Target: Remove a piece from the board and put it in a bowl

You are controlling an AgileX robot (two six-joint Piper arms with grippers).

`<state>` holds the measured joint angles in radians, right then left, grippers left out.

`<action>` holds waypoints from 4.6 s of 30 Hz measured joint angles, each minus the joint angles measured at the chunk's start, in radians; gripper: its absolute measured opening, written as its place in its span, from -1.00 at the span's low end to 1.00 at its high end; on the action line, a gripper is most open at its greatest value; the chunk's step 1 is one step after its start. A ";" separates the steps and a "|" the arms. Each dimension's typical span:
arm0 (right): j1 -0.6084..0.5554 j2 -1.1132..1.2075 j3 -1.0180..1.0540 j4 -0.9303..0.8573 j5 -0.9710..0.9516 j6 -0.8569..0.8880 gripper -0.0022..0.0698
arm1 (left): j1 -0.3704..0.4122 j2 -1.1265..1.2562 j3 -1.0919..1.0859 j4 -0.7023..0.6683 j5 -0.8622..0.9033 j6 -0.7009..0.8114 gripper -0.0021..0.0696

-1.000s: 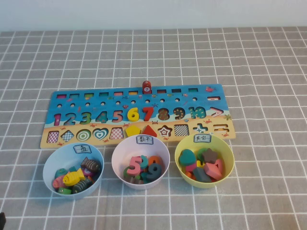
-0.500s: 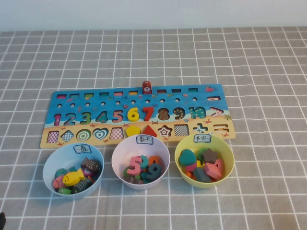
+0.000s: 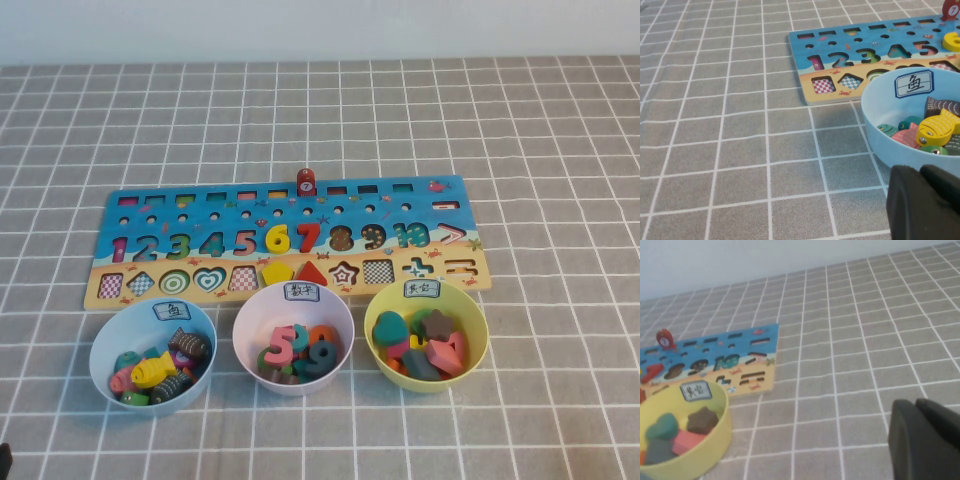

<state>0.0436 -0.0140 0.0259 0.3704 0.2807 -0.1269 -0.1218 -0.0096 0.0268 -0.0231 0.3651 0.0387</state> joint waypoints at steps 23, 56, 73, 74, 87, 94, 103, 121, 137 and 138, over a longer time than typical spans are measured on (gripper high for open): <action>0.000 0.008 -0.004 0.431 -0.077 0.000 -0.99 | 0.000 0.000 0.000 0.000 0.000 0.000 -0.93; 0.140 1.346 -0.943 0.430 0.162 -0.362 -0.99 | 0.000 0.000 0.000 0.000 0.000 0.000 -0.93; 0.471 1.831 -1.431 0.412 0.155 -0.420 -0.99 | 0.000 0.000 0.000 0.000 0.000 0.000 -0.93; 0.488 1.854 -1.455 0.405 0.162 -0.420 -0.99 | 0.000 0.000 0.000 0.000 0.000 0.000 -0.93; 0.580 2.102 -1.725 0.387 0.201 -0.402 -0.99 | 0.000 0.000 0.000 0.000 0.000 0.000 -0.93; 0.580 2.118 -1.767 0.374 0.198 -0.396 -0.75 | 0.000 0.000 0.000 0.000 0.000 0.000 -0.93; 0.551 2.118 -1.778 0.178 0.205 -0.186 -0.36 | 0.000 0.000 0.000 0.000 0.000 0.000 -0.93; 0.541 2.123 -1.865 -0.076 0.381 0.111 0.09 | 0.000 0.000 0.000 0.000 0.000 0.000 -0.93; 0.541 2.153 -1.893 -0.105 0.413 0.175 0.10 | 0.000 0.000 0.000 0.000 0.000 0.000 -0.93; 0.541 2.161 -1.906 -0.105 0.413 0.176 0.10 | 0.000 0.000 0.000 0.000 0.000 0.000 -0.93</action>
<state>0.5842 2.1471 -1.8802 0.2655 0.6934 0.0491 -0.1218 -0.0096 0.0268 -0.0231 0.3651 0.0387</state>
